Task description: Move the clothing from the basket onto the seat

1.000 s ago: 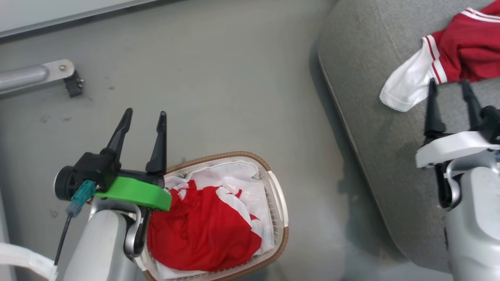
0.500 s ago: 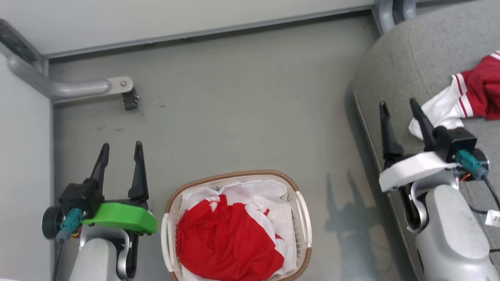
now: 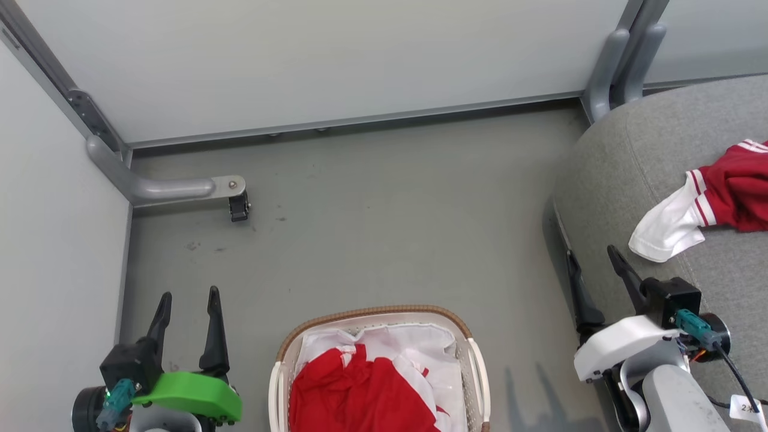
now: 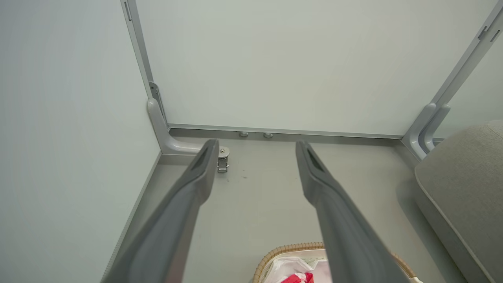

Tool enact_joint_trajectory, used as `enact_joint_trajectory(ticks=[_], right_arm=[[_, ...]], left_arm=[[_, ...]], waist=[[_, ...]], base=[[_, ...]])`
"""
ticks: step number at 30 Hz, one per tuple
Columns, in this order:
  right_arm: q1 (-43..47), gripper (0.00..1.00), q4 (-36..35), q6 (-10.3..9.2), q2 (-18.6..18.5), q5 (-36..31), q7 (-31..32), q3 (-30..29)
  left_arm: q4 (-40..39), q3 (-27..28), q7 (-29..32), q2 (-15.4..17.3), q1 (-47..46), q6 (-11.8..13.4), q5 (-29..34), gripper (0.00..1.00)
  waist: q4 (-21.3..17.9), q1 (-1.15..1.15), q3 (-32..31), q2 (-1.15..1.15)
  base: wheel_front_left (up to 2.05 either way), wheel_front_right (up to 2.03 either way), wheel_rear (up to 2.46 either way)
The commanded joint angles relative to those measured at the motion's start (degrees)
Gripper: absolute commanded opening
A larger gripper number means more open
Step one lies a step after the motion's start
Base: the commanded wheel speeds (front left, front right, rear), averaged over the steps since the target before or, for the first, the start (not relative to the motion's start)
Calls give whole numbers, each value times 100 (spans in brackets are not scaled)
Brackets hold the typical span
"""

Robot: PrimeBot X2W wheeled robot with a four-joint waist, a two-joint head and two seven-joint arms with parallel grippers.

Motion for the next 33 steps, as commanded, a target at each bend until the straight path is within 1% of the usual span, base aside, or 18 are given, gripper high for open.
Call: enact_joint_trajectory(ticks=[1,15,23,27,29,33], right_arm=[[116,100,5,-8,-15,53,-9,12],[554,100,45,-8,-10,174,-9,53],[679,100,81,-8,-10,260,-9,76],[724,100,65,-8,-9,295,-9,53],[713,100,63,-8,-8,302,-9,73],[545,100,17,-8,-10,360,-9,163]], left_arm=[[3,4,-3,0,136,-17,43,100],[72,-56,-3,-13,576,-17,-84,100],[68,-70,-3,-15,720,-17,-61,100],[104,-81,-3,-16,758,-18,-109,100],[121,-88,-3,-14,750,-18,-281,100],[171,-402,-3,-17,602,-18,-322,100]], waist=[[47,0,-271,0],[13,0,-624,0],[-17,0,-718,0],[-27,0,-713,0],[-48,0,-678,0],[-118,0,-433,0]], base=[[0,0,0],[0,0,0],[0,0,0],[0,0,0],[0,0,0],[0,0,0]])
